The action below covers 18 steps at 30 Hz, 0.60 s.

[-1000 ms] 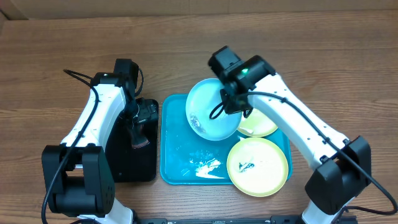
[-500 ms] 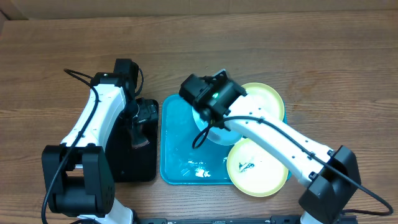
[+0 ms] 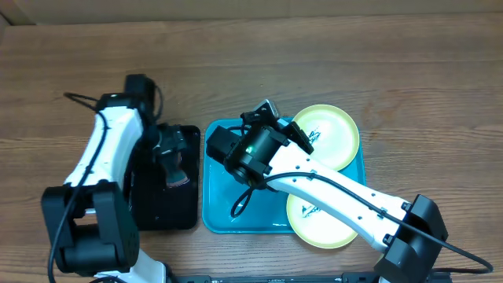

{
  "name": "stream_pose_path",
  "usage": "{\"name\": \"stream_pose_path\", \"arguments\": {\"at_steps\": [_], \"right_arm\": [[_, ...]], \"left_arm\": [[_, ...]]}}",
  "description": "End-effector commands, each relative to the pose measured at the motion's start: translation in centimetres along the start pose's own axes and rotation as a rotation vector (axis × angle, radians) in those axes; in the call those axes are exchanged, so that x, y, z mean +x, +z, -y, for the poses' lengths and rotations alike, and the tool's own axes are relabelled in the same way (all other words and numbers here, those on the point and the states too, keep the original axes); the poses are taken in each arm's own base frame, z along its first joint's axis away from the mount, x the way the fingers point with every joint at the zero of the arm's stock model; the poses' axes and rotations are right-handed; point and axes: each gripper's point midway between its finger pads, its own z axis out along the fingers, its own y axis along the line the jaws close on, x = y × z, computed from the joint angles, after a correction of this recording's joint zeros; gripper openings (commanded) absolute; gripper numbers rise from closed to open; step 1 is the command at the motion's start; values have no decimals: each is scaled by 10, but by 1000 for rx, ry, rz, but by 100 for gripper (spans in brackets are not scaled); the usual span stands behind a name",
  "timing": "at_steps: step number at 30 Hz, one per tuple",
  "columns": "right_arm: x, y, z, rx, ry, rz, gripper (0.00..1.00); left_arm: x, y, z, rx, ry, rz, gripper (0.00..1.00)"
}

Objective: Clean dirty plates on tray and stack at the side
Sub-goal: 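Lift the white plate off the blue tray with the right gripper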

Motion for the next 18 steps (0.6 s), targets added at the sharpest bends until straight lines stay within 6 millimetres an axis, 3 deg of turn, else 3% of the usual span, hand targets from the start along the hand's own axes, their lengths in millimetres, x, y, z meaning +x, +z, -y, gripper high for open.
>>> {"name": "stream_pose_path", "arguments": {"at_steps": [1, 5, 13, 18], "right_arm": [[-13, -14, 20, 85, 104, 93, 4], [-13, -29, 27, 159, 106, 155, 4], [-22, -78, 13, 224, 7, 358, 4], [-22, -85, 8, 223, -14, 383, 4]], "left_arm": [[-7, -10, -3, 70, -5, 9, 100], [-9, -10, -8, 103, -40, -2, 100], [-9, -10, -7, 120, -34, -4, 100], [-9, -10, -6, 120, -34, -3, 100]]}}
